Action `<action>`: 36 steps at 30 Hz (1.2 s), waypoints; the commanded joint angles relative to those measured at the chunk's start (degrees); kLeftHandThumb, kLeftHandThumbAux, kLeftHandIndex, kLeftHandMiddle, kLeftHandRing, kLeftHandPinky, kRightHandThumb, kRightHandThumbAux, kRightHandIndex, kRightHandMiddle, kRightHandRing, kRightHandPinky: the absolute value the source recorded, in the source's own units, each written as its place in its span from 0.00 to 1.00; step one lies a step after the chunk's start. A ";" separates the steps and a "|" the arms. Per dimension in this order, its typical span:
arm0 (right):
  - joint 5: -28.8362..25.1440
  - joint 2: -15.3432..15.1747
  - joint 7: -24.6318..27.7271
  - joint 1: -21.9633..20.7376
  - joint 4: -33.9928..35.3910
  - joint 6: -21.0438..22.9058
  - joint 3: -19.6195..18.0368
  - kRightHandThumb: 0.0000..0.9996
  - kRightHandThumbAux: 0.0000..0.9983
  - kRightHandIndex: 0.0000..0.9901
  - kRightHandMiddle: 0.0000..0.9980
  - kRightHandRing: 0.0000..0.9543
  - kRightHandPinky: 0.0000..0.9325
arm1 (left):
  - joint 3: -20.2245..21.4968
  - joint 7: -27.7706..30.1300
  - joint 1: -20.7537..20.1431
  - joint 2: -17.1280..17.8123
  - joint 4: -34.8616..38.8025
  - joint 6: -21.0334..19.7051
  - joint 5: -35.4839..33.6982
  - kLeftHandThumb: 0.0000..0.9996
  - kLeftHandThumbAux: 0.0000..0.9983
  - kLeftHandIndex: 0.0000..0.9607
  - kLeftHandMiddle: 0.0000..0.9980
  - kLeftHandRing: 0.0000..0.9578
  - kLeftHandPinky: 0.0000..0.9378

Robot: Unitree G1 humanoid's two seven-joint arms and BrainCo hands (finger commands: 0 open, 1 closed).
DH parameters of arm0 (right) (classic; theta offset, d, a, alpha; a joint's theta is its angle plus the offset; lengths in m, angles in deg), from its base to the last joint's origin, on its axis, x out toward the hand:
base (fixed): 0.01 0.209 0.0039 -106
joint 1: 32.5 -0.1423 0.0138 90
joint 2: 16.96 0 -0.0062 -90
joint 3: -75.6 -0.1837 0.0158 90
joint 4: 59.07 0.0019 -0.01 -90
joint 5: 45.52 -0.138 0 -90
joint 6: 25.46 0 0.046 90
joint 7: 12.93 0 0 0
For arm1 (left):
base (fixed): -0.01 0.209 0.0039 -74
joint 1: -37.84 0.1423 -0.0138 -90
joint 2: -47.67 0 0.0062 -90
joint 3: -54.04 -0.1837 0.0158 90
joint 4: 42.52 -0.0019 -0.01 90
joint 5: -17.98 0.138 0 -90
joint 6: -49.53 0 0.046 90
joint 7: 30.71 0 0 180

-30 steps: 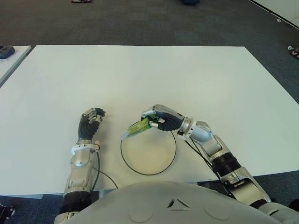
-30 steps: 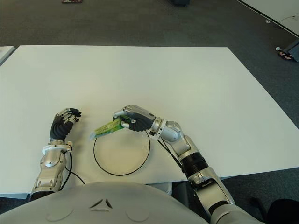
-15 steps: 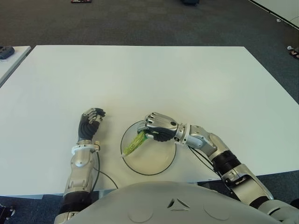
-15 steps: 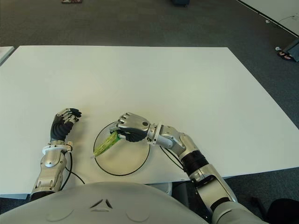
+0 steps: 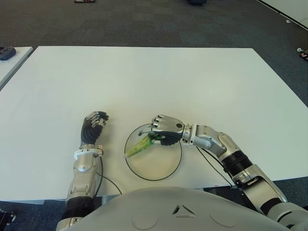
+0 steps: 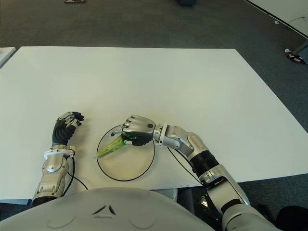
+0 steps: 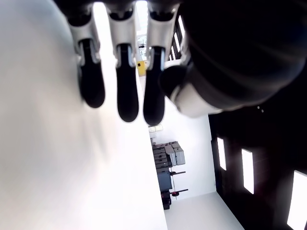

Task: Put the toothpaste on the table into the plate.

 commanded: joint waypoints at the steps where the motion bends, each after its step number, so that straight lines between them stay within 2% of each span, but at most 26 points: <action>1: -1.72 -1.16 3.40 -1.04 0.44 1.38 0.73 0.08 0.47 0.01 0.02 0.02 0.03 | -0.45 -0.15 -0.74 0.07 -0.62 -0.12 0.52 0.71 0.72 0.44 0.45 0.46 0.44; 9: -2.67 -1.36 4.85 -1.40 1.15 2.76 0.28 0.08 0.35 0.00 0.00 0.00 0.00 | -0.52 -0.15 -0.70 -0.06 -0.44 -0.91 0.50 0.70 0.72 0.44 0.44 0.44 0.43; 18: -2.51 -1.04 0.42 -1.76 0.03 1.15 -0.46 0.07 0.26 0.00 0.00 0.00 0.00 | -0.63 -0.19 -0.99 0.05 -1.26 0.35 0.70 0.70 0.72 0.44 0.44 0.44 0.44; 24: -9.43 0.81 0.12 -6.86 -3.53 -1.15 -2.23 0.09 0.22 0.00 0.00 0.00 0.00 | -0.38 -0.05 -1.25 0.08 -1.66 0.15 0.30 0.70 0.72 0.44 0.44 0.44 0.44; 30: -20.29 2.60 3.84 -12.03 -4.04 -0.82 -4.34 0.17 0.20 0.00 0.00 0.00 0.00 | -0.44 -0.08 -1.04 -0.36 -0.80 -0.70 0.02 0.71 0.72 0.44 0.44 0.45 0.44; 36: -28.42 4.85 4.64 -13.19 -5.44 -1.06 -6.44 0.21 0.20 0.00 0.00 0.00 0.00 | -0.37 0.15 -0.83 -0.44 -0.11 -2.09 -0.28 0.71 0.72 0.44 0.44 0.43 0.43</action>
